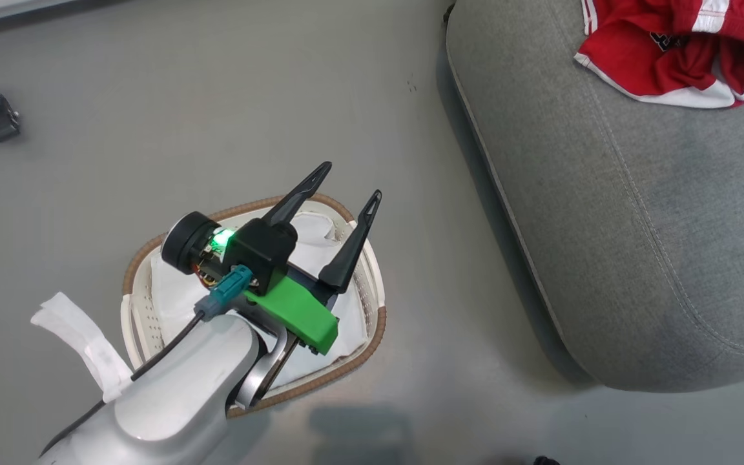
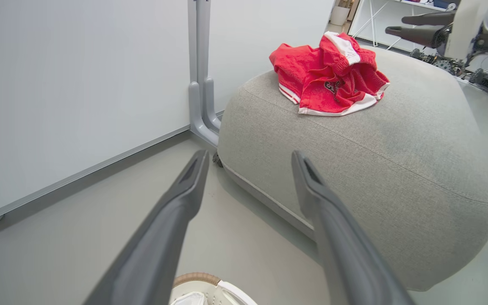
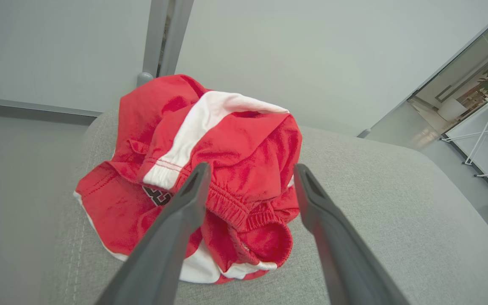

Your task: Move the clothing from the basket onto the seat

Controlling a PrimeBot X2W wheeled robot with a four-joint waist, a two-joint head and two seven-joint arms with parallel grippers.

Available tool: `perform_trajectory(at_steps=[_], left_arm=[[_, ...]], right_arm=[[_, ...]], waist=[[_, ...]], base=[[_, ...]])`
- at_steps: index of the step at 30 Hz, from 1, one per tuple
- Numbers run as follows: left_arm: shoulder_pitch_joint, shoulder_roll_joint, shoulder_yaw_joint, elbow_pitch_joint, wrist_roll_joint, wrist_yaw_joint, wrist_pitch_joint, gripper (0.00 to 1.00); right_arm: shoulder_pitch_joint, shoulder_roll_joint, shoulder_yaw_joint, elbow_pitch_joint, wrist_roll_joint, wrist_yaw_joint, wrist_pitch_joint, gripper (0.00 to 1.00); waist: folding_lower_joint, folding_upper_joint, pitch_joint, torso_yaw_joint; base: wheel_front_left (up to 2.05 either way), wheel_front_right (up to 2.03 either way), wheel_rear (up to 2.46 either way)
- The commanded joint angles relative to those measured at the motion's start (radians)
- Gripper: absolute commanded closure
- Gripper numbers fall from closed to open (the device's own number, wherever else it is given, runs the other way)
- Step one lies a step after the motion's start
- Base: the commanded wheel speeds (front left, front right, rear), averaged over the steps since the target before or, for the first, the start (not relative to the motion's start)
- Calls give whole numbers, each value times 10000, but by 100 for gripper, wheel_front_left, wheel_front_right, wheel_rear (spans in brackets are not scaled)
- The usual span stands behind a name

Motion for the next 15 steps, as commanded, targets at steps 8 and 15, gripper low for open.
perform_trajectory(at_steps=[8,15], left_arm=[[1313,-370,1525,496,-160,41,-113,0],[2776,-507,3240,688,134,22,-116,0]], right_arm=[[767,366,341,-592,537,-14,-7,0],[1847,1191,-246,-1226,718,-14,-89,0]], waist=[[0,0,-1937,1116],[0,0,-2807,1922]], base=[[0,0,0],[0,0,0]])
